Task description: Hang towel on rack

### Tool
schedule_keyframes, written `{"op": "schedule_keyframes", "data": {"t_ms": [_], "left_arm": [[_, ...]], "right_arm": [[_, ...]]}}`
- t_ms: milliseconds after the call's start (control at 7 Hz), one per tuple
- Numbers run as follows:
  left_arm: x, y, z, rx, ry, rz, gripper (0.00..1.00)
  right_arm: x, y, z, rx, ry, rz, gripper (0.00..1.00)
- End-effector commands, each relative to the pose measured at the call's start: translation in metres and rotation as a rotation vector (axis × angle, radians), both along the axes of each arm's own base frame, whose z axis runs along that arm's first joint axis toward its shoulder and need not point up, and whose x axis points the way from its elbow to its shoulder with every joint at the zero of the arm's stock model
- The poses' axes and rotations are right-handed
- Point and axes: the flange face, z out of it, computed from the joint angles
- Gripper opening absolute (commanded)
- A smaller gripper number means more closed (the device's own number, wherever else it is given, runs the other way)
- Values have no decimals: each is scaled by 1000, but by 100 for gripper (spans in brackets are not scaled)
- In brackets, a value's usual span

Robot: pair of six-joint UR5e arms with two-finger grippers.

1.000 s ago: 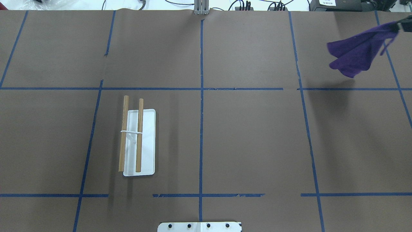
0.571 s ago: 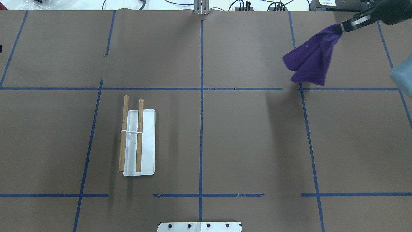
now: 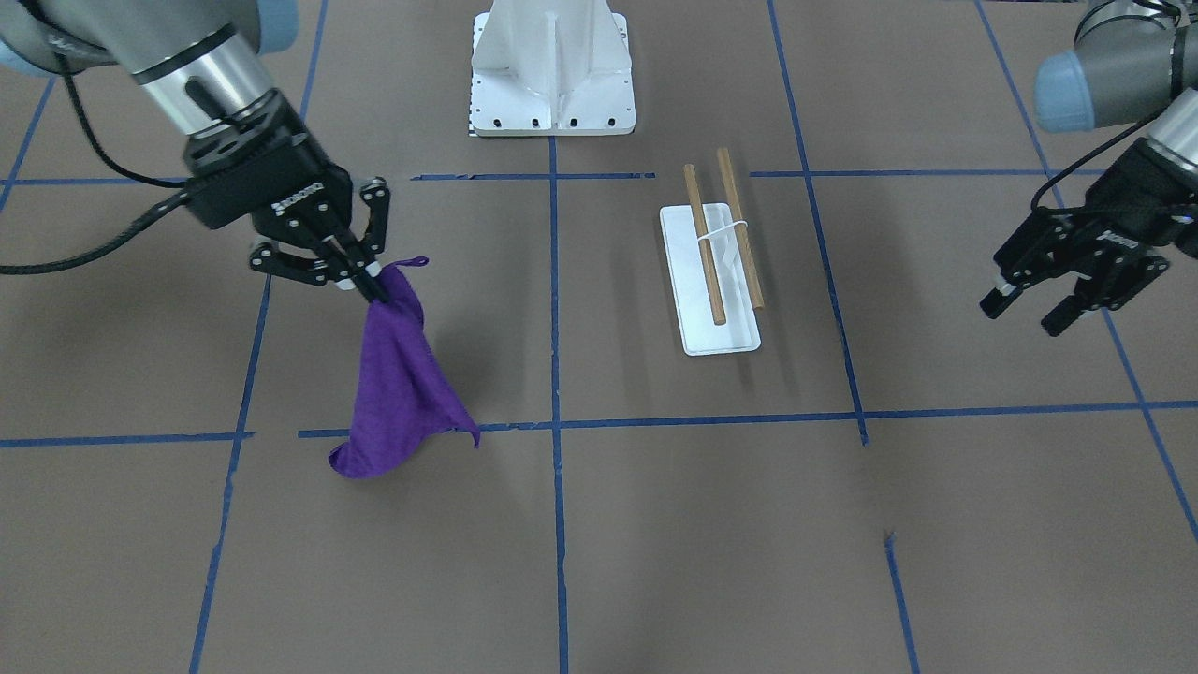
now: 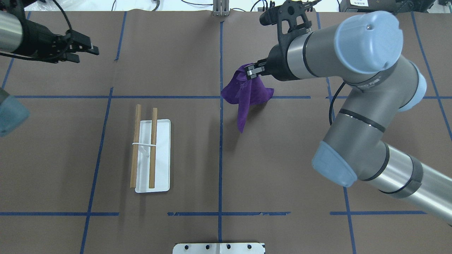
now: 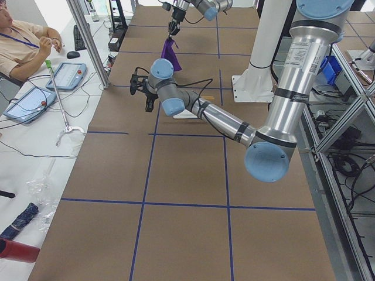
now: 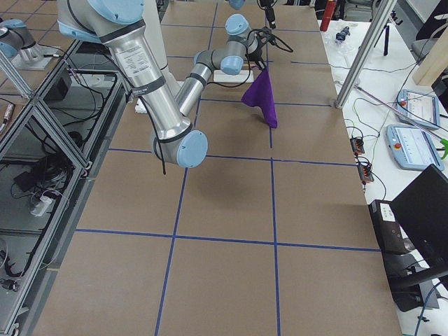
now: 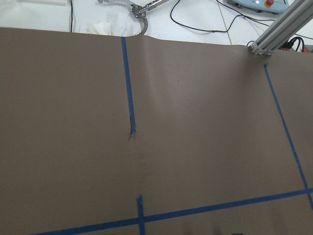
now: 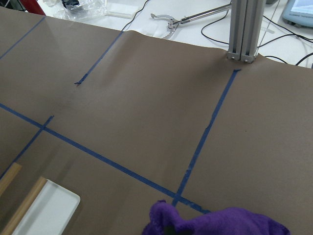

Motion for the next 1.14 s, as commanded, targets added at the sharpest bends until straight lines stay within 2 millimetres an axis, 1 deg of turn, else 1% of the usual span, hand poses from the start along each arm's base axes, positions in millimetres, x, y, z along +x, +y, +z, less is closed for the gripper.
{"op": "schedule_keyframes", "data": {"t_ms": [0, 143, 286, 571, 714, 857, 1000], "left_arm": [[91, 5, -87, -292, 120, -113, 76], [113, 17, -104, -340, 158, -107, 76], [134, 30, -126, -374, 196, -86, 76], [166, 53, -145, -424, 231, -58, 76], [182, 65, -148, -431, 233, -53, 76], [188, 72, -149, -440, 237, -46, 76], [194, 77, -149, -451, 238, -42, 75]], "right_arm": [[-16, 43, -28, 55, -55, -17, 0], [-19, 49, -29, 59, -60, -20, 0], [-22, 55, -42, 66, -83, -5, 0], [-20, 57, -52, 77, -100, -1, 0], [-19, 57, -57, 84, -106, 8, 0], [-17, 57, -61, 89, -112, 16, 0], [-17, 56, -60, 90, -112, 20, 0]]}}
